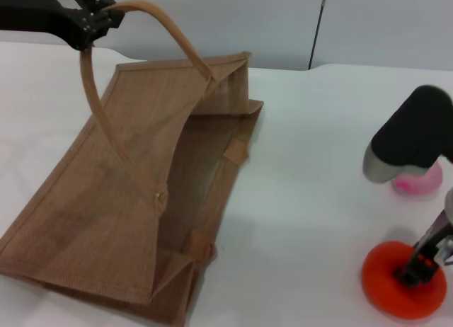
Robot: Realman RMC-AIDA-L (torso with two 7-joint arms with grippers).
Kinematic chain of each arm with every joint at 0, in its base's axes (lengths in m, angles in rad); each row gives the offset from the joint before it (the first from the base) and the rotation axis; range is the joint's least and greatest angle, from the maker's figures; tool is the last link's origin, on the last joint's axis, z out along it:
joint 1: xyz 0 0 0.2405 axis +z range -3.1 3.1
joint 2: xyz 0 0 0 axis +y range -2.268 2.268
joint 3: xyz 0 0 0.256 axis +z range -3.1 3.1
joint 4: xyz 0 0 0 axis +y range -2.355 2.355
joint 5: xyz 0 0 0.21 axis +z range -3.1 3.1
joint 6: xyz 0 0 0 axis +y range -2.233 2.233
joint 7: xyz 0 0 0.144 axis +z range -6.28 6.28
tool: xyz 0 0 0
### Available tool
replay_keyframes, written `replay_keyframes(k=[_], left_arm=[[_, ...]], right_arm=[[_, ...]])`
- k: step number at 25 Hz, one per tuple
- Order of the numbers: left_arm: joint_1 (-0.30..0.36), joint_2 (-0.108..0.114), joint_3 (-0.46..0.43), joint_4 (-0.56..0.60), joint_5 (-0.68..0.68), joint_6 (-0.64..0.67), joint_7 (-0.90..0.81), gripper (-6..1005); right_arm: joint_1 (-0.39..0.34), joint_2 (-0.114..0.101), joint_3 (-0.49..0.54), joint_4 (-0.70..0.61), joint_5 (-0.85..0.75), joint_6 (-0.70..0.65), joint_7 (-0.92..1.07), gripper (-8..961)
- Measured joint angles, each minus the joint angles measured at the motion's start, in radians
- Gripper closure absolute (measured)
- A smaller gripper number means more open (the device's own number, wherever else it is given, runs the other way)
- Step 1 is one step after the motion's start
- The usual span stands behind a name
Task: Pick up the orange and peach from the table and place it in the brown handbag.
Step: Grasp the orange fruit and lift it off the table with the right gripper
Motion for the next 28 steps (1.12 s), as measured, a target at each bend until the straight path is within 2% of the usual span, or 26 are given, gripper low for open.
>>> replay_keyframes(k=[4,9,17,23,28], left_arm=[[0.0,0.0,0.0,0.0,0.0,0.0,0.0,875],[0.0,0.0,0.0,0.0,0.0,0.011,0.0,875],[0.006,0.0,0.0,-0.006,0.0,0.023,0.0,875],[0.002,0.001,0.0,-0.023,0.0,0.023,0.001,875],[0.006,0.002,0.0,-0.027,0.0,0.023,0.004,875]], right_arm=[[0.005,0.001,0.036,0.015,-0.002,0.0,0.0,409],[0.01,-0.001,0.051,-0.014,-0.005,-0.001,-0.008,523],[0.012,-0.01,0.084,-0.085,-0.034,0.004,-0.01,628],[0.006,-0.005,0.085,-0.084,-0.025,0.01,-0.023,738],[0.004,0.0,0.089,-0.095,0.011,0.026,-0.038,942]])
